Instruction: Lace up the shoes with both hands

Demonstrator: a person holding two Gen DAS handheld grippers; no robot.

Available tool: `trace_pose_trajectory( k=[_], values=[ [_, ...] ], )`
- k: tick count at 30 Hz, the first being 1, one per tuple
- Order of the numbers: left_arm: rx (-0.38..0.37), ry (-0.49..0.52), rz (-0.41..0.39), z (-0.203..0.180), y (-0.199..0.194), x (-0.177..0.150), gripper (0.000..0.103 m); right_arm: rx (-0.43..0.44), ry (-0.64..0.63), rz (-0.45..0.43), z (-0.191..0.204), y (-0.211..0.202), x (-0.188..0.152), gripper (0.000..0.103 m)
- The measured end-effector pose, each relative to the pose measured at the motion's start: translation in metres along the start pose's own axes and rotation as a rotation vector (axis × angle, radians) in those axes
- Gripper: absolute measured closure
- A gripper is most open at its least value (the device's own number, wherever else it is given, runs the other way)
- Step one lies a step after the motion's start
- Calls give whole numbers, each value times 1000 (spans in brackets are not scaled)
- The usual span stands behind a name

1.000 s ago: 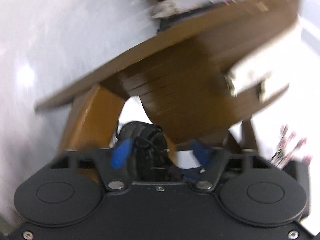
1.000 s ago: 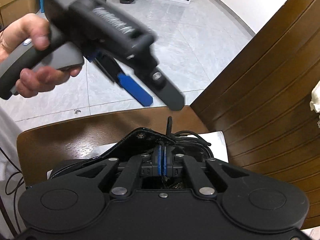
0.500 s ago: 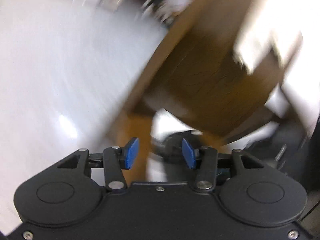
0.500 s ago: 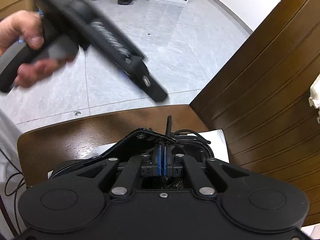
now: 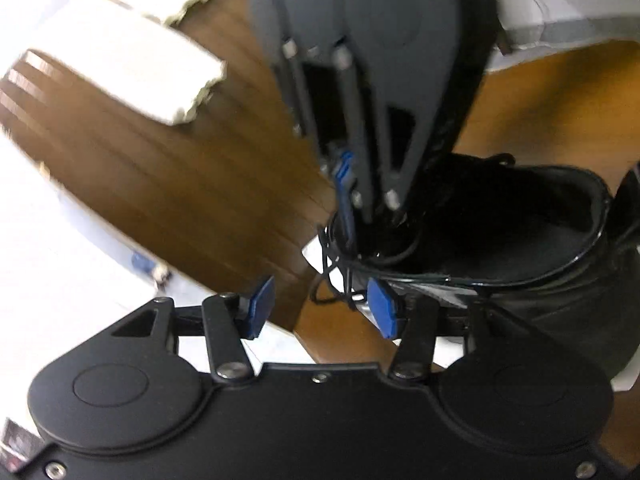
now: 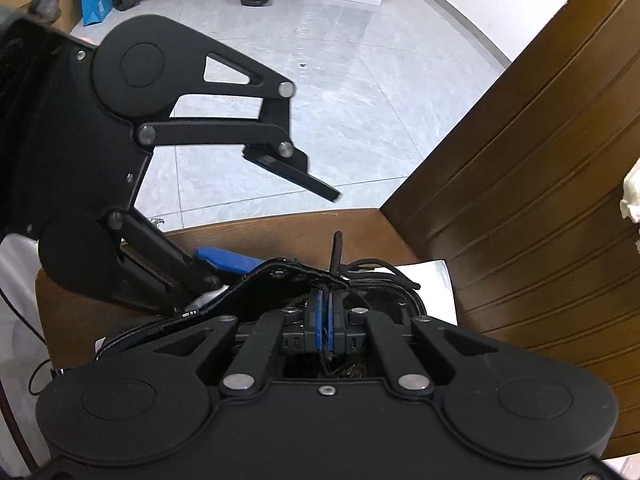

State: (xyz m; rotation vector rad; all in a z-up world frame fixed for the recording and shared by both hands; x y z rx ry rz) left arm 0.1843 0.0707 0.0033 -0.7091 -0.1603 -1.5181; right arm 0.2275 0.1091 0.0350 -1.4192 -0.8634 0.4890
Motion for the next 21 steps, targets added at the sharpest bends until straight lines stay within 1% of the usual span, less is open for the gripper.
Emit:
trace_pose_trajectory(
  k=[3,4,6,8,13,16,17,18,19,20,21],
  values=[
    [-5,73,-10,-10,0,0,62,-1,-6,5,1,0,2,100],
    [-8,88,-17,-14,1,1,70,-1,-10,6,2,0,3,100],
    [8,108,-35,-16,2,6,91,-1,-13,6,2,0,3,100],
    [10,104,-37,-17,2,10,99,-2,-15,7,2,0,3,100],
    [-1,46,-42,-13,2,12,100,-6,-19,12,2,1,1,100],
    [2,12,-42,-9,2,12,100,-11,-22,19,2,2,1,97],
    [9,-2,-41,-7,3,11,100,-12,-18,20,2,3,2,91],
    [21,-19,-39,-3,4,10,100,-21,-13,16,1,1,2,81],
    [28,-37,-34,1,4,8,100,-34,-12,7,0,-1,3,76],
    [41,-55,-30,7,5,5,100,-44,-11,1,-1,-4,4,66],
    [56,-72,-25,12,5,2,100,-63,-9,-9,-3,-8,5,61]
  ],
)
Point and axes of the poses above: each gripper's, at about its wrist camera, not at the fingertips, and y roughly the way its jaws point, z to its left, x to its top, the point moved 10 cm from there along y, roughly the way its jaws point, and after that the axes turned 13 degrees about x, right-handed, at the moved point
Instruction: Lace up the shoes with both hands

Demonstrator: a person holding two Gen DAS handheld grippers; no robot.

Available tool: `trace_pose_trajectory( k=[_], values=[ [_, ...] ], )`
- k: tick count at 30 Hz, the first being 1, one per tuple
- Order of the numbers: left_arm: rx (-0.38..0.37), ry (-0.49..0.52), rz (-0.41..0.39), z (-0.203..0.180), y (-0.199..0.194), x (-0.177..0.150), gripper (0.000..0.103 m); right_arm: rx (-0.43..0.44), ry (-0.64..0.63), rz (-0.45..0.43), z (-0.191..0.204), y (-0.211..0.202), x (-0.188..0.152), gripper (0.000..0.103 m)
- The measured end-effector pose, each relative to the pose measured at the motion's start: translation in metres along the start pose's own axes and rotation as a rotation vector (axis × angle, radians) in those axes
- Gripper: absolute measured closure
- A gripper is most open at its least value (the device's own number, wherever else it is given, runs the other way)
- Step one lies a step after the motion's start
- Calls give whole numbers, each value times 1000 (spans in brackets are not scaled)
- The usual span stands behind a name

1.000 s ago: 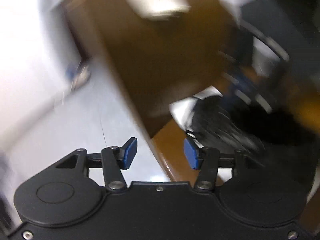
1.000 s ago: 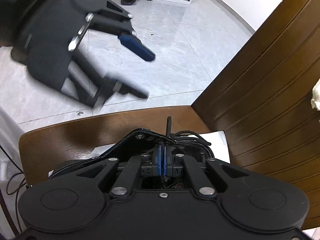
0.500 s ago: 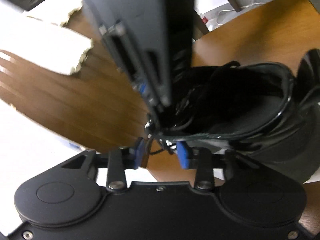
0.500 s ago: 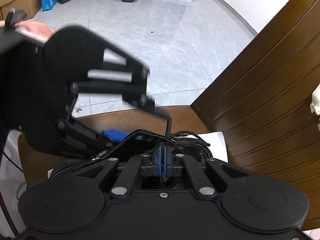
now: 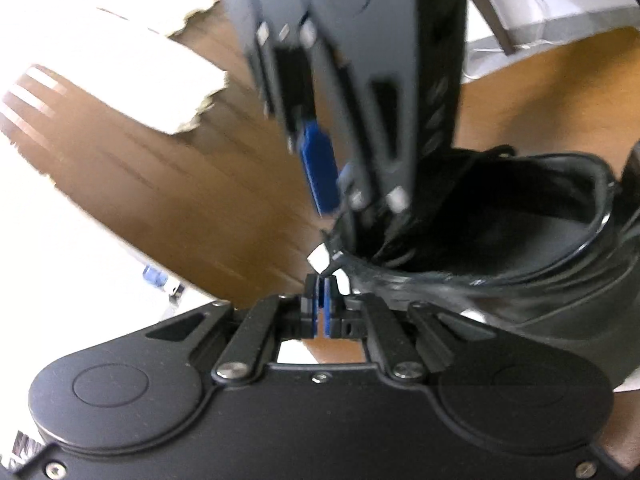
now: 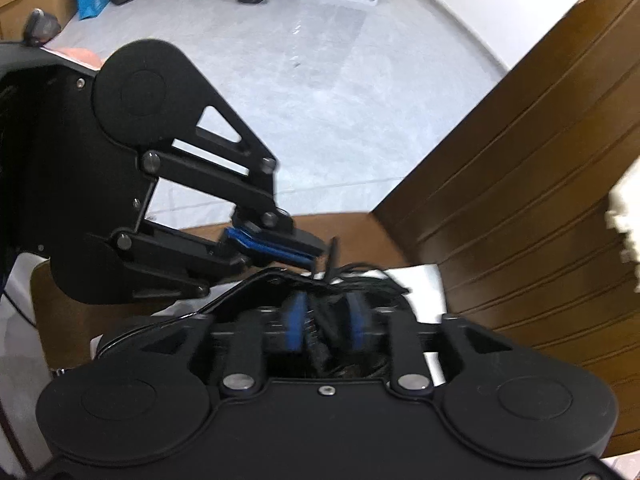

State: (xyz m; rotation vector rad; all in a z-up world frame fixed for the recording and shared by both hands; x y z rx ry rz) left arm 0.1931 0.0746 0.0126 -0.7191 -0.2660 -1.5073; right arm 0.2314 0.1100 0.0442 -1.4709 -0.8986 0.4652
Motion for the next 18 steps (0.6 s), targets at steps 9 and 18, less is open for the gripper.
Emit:
trace_pose_trajectory(
  k=[9,18],
  values=[
    [107,-119,28,45,1,-14,100,-61,52,-62,-20,-40,10,55],
    [107,-226,4,60,-8,-14,100,-33,33,-165,-4,-29,40,55]
  ],
)
Point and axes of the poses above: each gripper's, at about its wrist camera, not at the fingertips, and y roughly the way its jaws point, z to its left, x to its top, the point moved 10 cm from there along y, roughly the way its jaws point, and after that the axes turned 13 degrees about x, right-handed, at the moved point
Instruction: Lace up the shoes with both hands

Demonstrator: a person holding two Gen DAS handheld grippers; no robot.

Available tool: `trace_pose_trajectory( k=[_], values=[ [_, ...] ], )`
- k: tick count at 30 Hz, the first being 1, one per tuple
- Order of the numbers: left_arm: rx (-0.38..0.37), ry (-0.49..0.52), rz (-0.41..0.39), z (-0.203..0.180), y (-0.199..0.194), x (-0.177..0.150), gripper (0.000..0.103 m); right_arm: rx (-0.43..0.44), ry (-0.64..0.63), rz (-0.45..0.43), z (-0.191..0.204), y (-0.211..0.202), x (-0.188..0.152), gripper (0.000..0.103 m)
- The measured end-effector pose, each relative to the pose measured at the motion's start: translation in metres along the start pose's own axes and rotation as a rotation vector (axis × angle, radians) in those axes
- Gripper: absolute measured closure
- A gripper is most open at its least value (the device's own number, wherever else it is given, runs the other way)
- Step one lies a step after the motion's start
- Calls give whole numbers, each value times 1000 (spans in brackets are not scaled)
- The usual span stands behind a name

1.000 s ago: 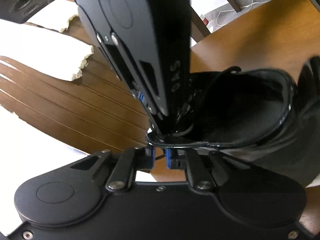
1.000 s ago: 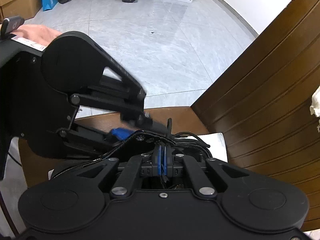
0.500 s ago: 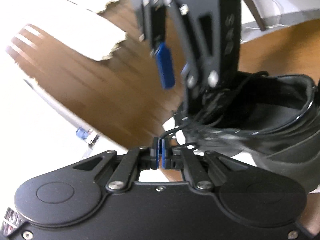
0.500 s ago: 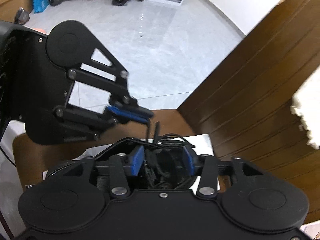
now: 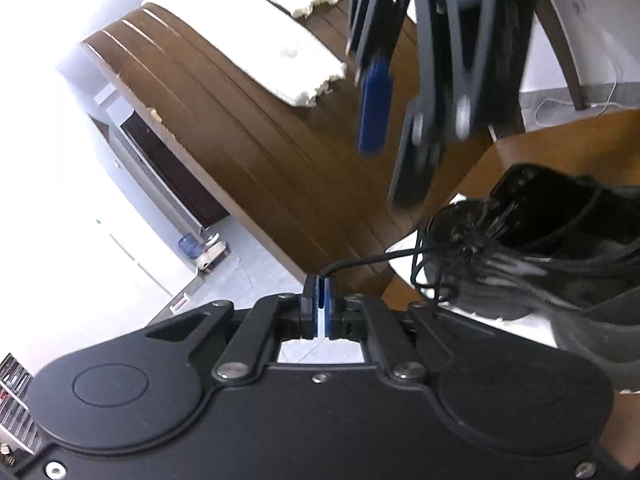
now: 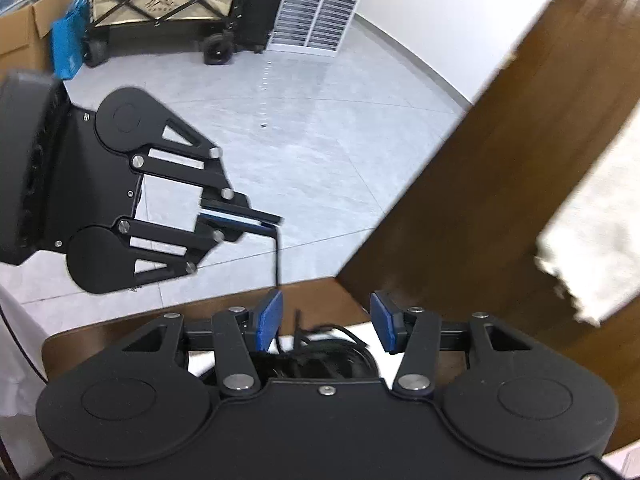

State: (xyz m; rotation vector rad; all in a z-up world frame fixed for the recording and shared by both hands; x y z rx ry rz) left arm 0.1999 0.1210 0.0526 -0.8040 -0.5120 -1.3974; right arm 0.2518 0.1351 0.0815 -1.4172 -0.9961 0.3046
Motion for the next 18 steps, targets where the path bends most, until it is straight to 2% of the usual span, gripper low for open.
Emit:
trace_pose_trajectory(
  k=[5,7,8,9,11,12,13,14,15,16,18],
  values=[
    [21,-42,2,9,-8,-3,100,42,31,5,9,34,9,56],
    [38,-63,18,13,-5,-6,99,40,57,6,6,40,10,78],
    [43,-66,27,15,-5,-8,98,40,79,10,4,45,12,96],
    [49,-72,44,17,-4,-10,97,41,86,11,4,46,12,99],
    [47,-87,69,20,3,-12,96,41,98,4,4,49,16,100],
    [48,-96,82,23,7,-13,86,36,105,5,5,50,18,100],
    [52,-111,96,26,8,-16,68,33,110,6,5,51,19,100],
    [54,-130,107,30,8,-19,56,29,115,4,4,51,19,100],
    [51,-160,121,34,7,-22,23,23,126,1,1,51,21,100],
    [44,-195,136,37,6,-26,12,16,137,-2,-3,50,23,100],
    [-7,-276,139,37,1,-29,8,10,164,-21,-12,47,28,100]
  ],
)
Point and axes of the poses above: each gripper's, at about its wrist camera, not at the fingertips, and y roughly the way its jaws point, z to its left, x to its top, the point moved 10 cm from there along y, roughly the way its jaws point, and after that the axes turned 13 degrees about x, right-handed, at the moved point
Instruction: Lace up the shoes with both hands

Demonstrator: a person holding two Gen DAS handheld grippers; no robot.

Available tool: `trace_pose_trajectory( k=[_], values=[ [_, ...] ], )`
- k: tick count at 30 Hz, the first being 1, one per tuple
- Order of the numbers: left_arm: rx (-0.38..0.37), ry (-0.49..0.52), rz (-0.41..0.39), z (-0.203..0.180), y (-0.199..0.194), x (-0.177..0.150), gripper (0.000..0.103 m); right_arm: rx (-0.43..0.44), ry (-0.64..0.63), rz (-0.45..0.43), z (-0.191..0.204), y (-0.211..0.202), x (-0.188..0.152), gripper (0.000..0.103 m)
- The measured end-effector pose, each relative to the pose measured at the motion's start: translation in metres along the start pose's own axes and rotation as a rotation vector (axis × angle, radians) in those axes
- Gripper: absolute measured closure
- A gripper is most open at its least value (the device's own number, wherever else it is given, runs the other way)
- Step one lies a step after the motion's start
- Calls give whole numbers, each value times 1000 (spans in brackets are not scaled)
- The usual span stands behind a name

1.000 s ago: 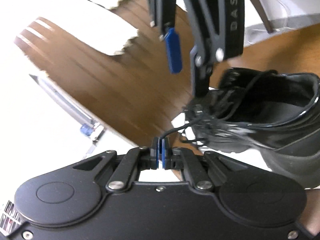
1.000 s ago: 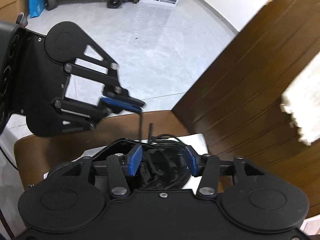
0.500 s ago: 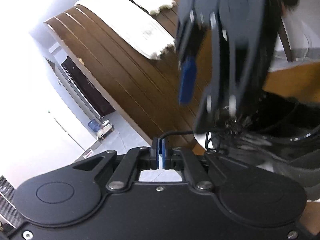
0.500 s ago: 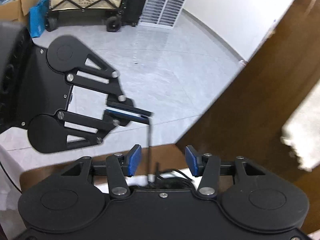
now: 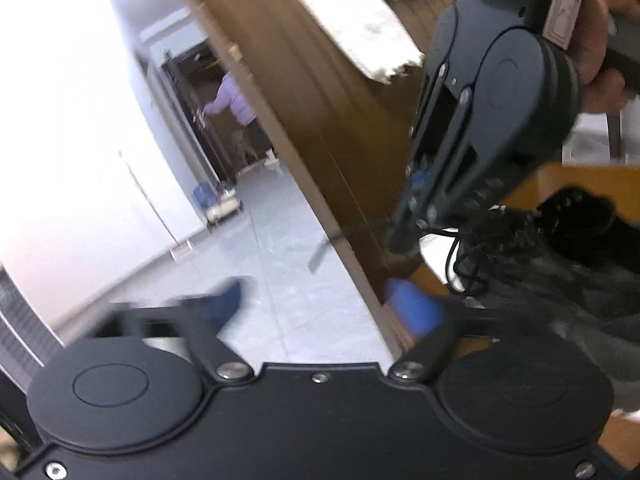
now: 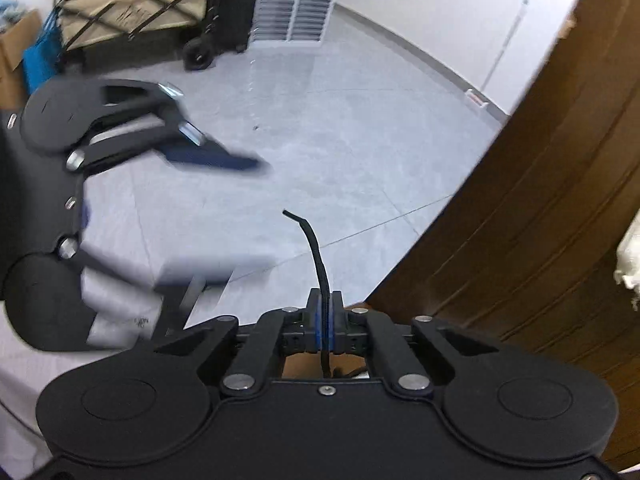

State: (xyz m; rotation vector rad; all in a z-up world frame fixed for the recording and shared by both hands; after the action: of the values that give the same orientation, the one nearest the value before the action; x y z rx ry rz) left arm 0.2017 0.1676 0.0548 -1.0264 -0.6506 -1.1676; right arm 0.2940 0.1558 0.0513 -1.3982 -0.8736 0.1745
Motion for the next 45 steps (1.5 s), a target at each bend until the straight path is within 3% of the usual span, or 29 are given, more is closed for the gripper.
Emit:
trace_pose_trajectory(
  k=[4,9,13,16,20,21,22,27,31,38,41,42,45],
  values=[
    [-106,-164,47,-5,4,4,8,-14,36,-37,-16,-9,10,100],
    [-293,-402,-5,-15,-2,29,8,-16,69,-79,-26,-15,18,100],
    [-371,-547,16,-23,4,35,9,-9,87,-108,-30,-20,24,100],
    [-369,-590,52,-30,15,36,10,16,96,-126,-31,-23,30,100],
    [-363,-706,110,-20,17,23,34,28,100,-131,-32,-26,31,100],
    [-369,-756,136,-17,20,18,45,33,106,-133,-32,-26,31,100],
    [-374,-795,155,-15,23,15,48,38,112,-135,-33,-26,32,100],
    [-414,-873,140,-11,22,19,51,73,134,-175,-33,-31,42,100],
    [-361,-875,105,0,16,23,51,119,157,-225,-27,-32,60,100],
    [-360,-961,30,27,3,21,51,158,133,-263,-16,-42,86,100],
    [-343,-951,56,36,3,18,51,169,116,-246,-10,-36,90,100],
    [-329,-941,76,36,4,16,59,175,115,-241,-9,-34,90,100],
    [-306,-948,156,34,10,7,100,197,106,-225,-5,-30,89,100]
  ],
)
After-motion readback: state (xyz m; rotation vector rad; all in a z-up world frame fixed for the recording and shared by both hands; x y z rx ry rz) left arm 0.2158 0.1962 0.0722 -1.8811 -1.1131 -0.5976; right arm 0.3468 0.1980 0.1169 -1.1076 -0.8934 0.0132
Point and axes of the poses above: each gripper's, at about its wrist camera, not at the fingertips, and y roughly the way its jaws point, z to its left, x to its top, the point moved 10 cm from there along y, roughly the way its jaws point, and after that the axes turned 13 degrees about x, right-handed, at the moved point
